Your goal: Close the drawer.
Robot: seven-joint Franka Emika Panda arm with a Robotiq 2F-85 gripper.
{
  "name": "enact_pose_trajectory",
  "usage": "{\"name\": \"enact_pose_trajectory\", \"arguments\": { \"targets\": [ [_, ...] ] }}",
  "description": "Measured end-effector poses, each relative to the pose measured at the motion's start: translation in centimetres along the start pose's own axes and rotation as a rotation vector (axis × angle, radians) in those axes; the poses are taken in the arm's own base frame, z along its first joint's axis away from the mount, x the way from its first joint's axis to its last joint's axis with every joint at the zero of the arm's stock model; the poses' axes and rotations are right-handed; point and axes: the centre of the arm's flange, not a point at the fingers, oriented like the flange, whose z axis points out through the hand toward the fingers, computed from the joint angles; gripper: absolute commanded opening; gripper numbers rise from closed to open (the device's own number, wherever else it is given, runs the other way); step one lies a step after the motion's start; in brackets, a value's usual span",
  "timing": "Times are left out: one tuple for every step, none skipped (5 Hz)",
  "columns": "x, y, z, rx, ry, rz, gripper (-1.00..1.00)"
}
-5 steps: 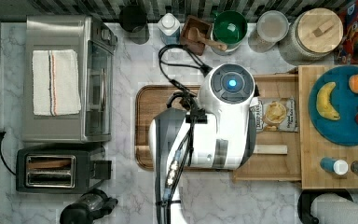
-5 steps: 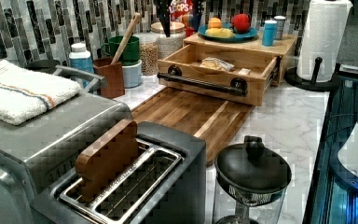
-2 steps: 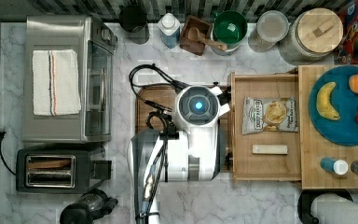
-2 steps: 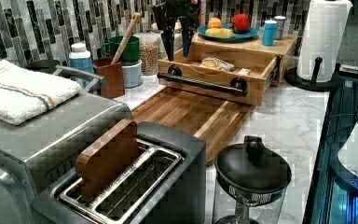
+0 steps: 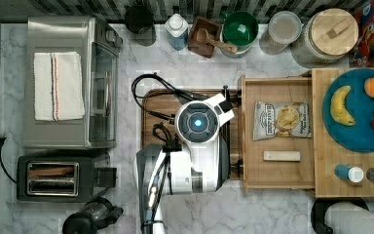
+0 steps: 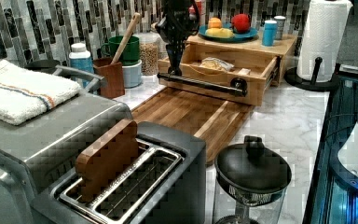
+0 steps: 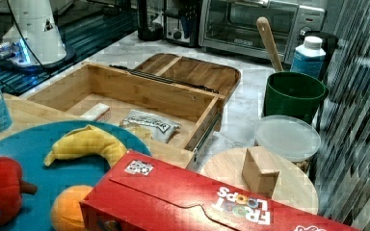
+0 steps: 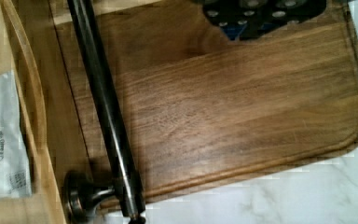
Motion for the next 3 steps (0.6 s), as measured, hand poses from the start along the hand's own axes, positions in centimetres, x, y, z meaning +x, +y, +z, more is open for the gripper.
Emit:
{"name": "enact_pose_trajectory", "arguments": {
  "targets": [
    [0.5, 0.1, 2.1, 0.002, 0.053, -0.061, -1.00],
    [0.9, 0.0, 4.2, 0.016, 0.103, -0.131, -1.00],
    [0.2, 0.9, 6.5, 0.001, 0.052, -0.179, -1.00]
  ]
}}
